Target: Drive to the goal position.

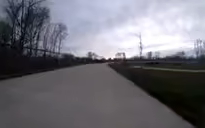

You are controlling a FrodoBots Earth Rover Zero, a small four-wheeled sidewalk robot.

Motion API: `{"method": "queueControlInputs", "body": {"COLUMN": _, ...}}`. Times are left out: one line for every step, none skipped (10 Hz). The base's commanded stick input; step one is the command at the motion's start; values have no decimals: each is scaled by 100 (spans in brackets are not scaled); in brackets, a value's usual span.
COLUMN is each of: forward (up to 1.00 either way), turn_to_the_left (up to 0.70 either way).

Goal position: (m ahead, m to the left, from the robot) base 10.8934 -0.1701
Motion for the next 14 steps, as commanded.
{"method": "queueControlInputs", "body": {"forward": 100, "turn_to_the_left": -30}}
{"method": "queueControlInputs", "body": {"forward": 100, "turn_to_the_left": -38}}
{"method": "queueControlInputs", "body": {"forward": 100, "turn_to_the_left": -36}}
{"method": "queueControlInputs", "body": {"forward": 100, "turn_to_the_left": -25}}
{"method": "queueControlInputs", "body": {"forward": 100, "turn_to_the_left": -8}}
{"method": "queueControlInputs", "body": {"forward": 100, "turn_to_the_left": -7}}
{"method": "queueControlInputs", "body": {"forward": 100, "turn_to_the_left": -5}}
{"method": "queueControlInputs", "body": {"forward": 100, "turn_to_the_left": -2}}
{"method": "queueControlInputs", "body": {"forward": 100, "turn_to_the_left": -2}}
{"method": "queueControlInputs", "body": {"forward": 100, "turn_to_the_left": -2}}
{"method": "queueControlInputs", "body": {"forward": 100, "turn_to_the_left": -2}}
{"method": "queueControlInputs", "body": {"forward": 100, "turn_to_the_left": -2}}
{"method": "queueControlInputs", "body": {"forward": 100, "turn_to_the_left": -1}}
{"method": "queueControlInputs", "body": {"forward": 100, "turn_to_the_left": 0}}
